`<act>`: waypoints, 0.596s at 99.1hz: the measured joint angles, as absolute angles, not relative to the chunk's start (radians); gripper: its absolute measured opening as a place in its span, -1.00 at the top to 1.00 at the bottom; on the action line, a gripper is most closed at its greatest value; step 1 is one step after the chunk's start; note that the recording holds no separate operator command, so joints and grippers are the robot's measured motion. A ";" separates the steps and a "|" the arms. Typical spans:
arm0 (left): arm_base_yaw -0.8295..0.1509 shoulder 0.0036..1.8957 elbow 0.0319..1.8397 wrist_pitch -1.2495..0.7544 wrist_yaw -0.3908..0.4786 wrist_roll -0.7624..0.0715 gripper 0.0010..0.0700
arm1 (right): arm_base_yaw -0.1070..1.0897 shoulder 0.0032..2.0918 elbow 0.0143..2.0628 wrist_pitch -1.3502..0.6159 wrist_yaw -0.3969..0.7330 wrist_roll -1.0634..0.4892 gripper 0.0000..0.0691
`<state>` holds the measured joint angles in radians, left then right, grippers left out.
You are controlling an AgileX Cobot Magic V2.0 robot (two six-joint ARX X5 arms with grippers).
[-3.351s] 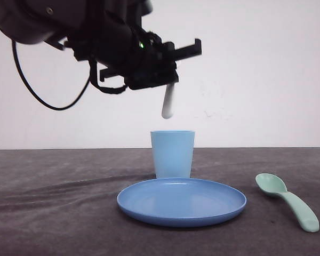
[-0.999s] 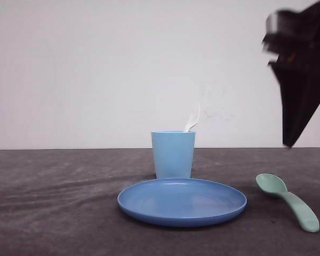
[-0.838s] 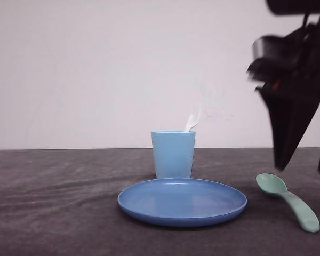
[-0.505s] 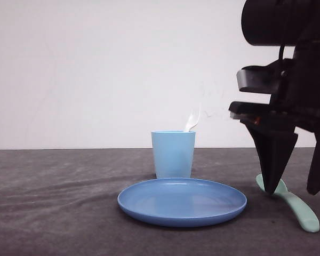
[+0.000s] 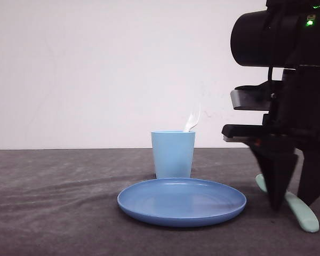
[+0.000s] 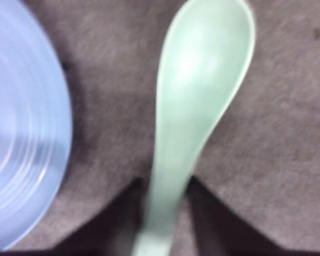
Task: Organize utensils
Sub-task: 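Lower the right gripper onto the mint-green spoon and close on it, then lift the green spoon with the right gripper over the cup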
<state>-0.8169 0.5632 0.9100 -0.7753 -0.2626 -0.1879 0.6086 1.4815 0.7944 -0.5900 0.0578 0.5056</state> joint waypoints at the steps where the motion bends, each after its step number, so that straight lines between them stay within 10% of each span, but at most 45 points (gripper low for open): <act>1: -0.817 0.563 0.910 -0.775 -0.263 -0.188 0.23 | 0.609 1.481 0.794 -0.590 0.057 0.505 0.64; 59: -0.817 0.564 0.910 -0.781 -0.263 -0.189 0.23 | 0.641 1.268 0.805 -0.595 0.144 0.493 0.77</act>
